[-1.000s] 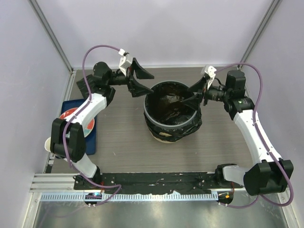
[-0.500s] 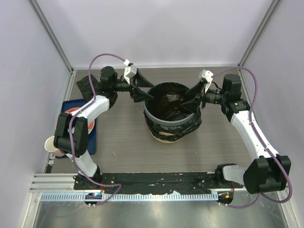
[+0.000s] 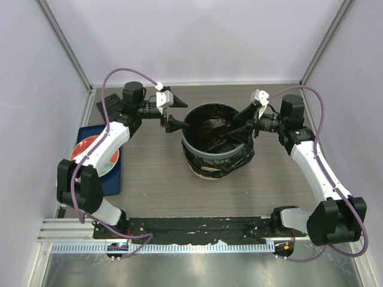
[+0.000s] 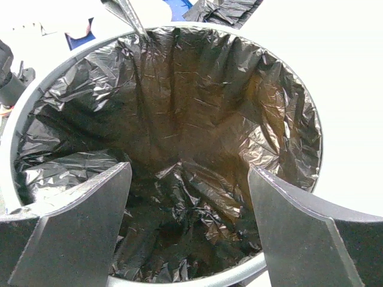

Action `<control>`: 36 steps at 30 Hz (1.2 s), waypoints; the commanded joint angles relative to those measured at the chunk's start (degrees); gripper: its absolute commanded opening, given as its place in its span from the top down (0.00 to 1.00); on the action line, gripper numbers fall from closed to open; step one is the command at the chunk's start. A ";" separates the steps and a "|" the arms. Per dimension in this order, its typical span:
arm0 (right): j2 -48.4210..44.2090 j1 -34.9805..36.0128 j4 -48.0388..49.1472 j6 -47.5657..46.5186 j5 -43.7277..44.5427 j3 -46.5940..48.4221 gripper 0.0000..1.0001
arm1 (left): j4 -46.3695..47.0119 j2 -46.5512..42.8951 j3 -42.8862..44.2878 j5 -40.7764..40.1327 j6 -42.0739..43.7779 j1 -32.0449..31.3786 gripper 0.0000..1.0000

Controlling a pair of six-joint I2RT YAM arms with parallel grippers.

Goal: Put the trash bags into the trash bin

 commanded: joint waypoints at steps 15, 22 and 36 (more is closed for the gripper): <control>-16.65 -0.01 6.80 13.01 -1.45 -8.31 0.15 | 8.01 -12.77 -9.19 -17.30 -9.55 -16.71 0.21; -16.65 -0.01 4.43 5.19 -0.92 -13.86 0.15 | 5.47 -11.63 -11.48 -19.67 -6.22 -16.89 0.22; -15.42 0.08 5.02 8.77 -0.57 -6.04 0.15 | 2.73 -10.40 -4.72 -21.34 -12.15 -14.96 0.17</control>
